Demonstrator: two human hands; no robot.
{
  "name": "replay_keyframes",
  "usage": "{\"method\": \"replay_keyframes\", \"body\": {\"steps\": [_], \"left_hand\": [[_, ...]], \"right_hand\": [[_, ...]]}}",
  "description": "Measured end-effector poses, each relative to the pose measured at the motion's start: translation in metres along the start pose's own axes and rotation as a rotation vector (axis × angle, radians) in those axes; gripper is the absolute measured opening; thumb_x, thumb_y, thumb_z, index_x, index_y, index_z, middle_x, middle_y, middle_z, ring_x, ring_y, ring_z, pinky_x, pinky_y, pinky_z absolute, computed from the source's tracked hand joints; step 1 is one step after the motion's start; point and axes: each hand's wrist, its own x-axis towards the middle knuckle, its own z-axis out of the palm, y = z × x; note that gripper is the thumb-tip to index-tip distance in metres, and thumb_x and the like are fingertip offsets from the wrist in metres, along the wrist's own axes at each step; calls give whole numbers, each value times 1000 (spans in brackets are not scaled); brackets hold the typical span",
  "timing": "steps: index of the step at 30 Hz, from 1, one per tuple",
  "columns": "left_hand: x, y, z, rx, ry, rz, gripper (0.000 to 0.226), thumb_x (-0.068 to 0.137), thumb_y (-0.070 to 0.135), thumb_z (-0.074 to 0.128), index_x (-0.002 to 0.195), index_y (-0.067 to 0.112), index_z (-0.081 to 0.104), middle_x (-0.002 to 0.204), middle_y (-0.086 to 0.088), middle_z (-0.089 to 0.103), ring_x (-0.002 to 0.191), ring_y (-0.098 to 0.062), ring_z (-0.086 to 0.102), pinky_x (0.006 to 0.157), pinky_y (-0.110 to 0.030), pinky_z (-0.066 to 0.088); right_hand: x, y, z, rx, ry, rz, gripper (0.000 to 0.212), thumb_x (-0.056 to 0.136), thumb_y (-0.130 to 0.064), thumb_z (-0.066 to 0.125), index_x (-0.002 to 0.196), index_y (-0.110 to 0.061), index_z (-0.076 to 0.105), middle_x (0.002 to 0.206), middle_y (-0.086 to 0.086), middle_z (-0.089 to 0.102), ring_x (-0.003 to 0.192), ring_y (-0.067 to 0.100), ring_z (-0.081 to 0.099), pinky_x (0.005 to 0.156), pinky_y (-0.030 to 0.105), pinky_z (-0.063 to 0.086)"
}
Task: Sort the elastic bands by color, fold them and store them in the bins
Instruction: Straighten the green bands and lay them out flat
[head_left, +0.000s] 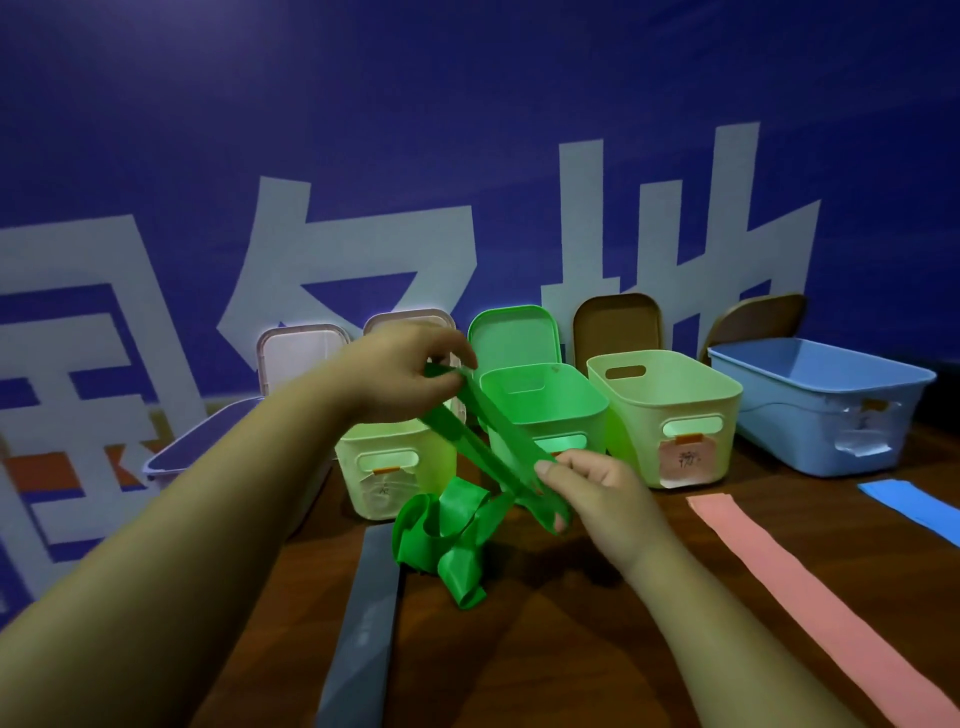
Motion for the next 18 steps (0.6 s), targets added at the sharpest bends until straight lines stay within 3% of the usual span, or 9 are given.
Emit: {"method": "replay_keyframes", "body": {"steps": [3, 5, 10, 16, 18], "left_hand": [[-4, -4, -6, 188, -75, 104, 23, 97, 39, 60, 115, 32, 72, 99, 12, 65, 87, -2, 59, 75, -27, 53], [-5, -6, -5, 267, -88, 162, 25, 96, 43, 58, 111, 29, 73, 91, 11, 65, 79, -1, 57, 66, -18, 43], [-6, -9, -3, 422, -89, 179, 43, 90, 58, 41, 100, 28, 70, 79, 8, 65, 71, -8, 60, 62, -15, 31], [-6, -2, 3, 33, -51, 54, 27, 98, 45, 51, 108, 30, 72, 89, 19, 60, 83, 3, 58, 71, -27, 44], [-6, -1, 11, -205, 16, -1, 18, 102, 38, 57, 103, 29, 73, 89, 14, 64, 83, 0, 60, 73, -25, 45]], "right_hand": [[1, 8, -2, -267, 109, -50, 37, 100, -49, 64, 78, -21, 74, 64, 3, 65, 61, 20, 63, 62, 36, 48], [1, 9, -4, -429, 148, -70, 38, 98, -58, 59, 77, -29, 72, 61, -7, 62, 60, 14, 58, 57, 32, 42], [-2, 3, -7, -700, 142, -4, 49, 99, -69, 48, 75, -32, 70, 68, -6, 67, 69, 12, 62, 61, 34, 49], [-4, -2, 1, -51, 3, 30, 46, 106, -42, 58, 71, -13, 66, 63, 6, 61, 66, 18, 62, 78, 38, 48], [-6, -4, 4, 110, -19, 41, 39, 106, -35, 60, 72, -16, 64, 63, 4, 57, 67, 18, 59, 81, 34, 47]]}}
